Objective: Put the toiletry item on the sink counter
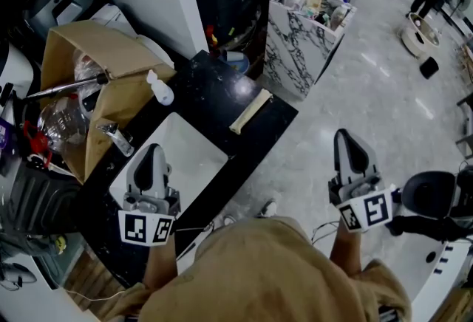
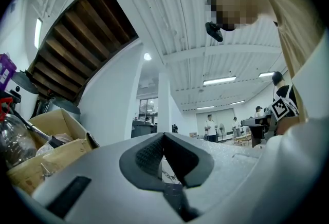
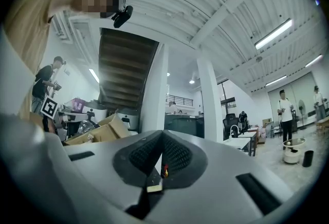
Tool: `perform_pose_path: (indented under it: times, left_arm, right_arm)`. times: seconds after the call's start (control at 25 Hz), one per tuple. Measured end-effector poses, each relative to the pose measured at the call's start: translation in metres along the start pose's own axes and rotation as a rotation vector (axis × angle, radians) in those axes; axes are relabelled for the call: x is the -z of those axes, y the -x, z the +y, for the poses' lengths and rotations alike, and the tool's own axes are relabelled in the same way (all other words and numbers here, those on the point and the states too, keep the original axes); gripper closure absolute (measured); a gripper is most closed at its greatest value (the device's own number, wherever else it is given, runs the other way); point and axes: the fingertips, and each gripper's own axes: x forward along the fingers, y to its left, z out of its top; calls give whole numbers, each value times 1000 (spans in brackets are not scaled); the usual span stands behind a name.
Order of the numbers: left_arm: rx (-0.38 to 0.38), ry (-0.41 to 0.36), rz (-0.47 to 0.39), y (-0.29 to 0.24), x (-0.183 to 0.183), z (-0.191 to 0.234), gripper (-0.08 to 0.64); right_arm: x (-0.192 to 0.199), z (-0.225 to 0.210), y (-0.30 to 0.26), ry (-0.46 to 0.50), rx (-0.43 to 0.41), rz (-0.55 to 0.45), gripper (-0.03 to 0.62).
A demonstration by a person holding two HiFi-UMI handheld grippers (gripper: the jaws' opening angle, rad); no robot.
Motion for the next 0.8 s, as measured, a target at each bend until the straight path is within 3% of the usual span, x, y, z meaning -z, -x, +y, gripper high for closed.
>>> perform_pose_path:
  times: [0.8]
  left_arm:
    - [22,-6,-18,15,-9,-1,557]
  right_arm:
    - [-1,18,10,-8,3,-15,589]
